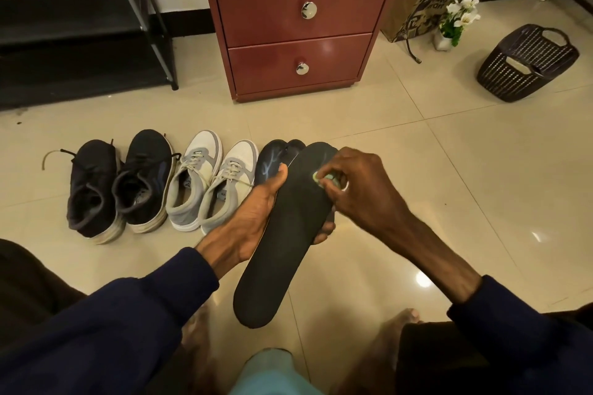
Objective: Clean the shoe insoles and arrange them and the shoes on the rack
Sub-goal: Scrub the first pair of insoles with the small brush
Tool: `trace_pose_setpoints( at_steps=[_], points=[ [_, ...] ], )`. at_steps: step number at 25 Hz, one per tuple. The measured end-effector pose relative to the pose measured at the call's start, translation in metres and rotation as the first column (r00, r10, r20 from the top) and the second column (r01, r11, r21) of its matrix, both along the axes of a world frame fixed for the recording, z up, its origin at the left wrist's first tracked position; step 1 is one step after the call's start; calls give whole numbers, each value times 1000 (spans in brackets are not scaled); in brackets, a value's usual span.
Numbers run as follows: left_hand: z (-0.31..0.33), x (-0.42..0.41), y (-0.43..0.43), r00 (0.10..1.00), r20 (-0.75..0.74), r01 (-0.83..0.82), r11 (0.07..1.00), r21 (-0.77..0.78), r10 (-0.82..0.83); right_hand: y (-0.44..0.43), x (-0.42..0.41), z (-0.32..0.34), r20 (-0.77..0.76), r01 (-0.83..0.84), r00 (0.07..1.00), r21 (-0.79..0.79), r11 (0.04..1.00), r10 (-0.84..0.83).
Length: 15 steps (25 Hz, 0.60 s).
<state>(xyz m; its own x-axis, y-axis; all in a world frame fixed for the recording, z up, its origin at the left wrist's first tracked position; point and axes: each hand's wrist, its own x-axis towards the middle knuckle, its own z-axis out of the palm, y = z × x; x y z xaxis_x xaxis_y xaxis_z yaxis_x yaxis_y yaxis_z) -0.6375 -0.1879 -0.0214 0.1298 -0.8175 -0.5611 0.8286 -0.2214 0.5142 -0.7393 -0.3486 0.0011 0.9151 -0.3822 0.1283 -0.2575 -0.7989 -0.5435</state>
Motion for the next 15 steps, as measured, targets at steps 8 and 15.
trace_pose_setpoints(
  at_steps=[8,15],
  points=[
    [-4,3,3,999,16,-49,999,14,48,18,-4,-3,-49,-157,986,83,984,161],
    [-8,2,1,997,41,-73,995,68,70,30,-7,-3,-29,-103,994,88,991,106]
  ],
)
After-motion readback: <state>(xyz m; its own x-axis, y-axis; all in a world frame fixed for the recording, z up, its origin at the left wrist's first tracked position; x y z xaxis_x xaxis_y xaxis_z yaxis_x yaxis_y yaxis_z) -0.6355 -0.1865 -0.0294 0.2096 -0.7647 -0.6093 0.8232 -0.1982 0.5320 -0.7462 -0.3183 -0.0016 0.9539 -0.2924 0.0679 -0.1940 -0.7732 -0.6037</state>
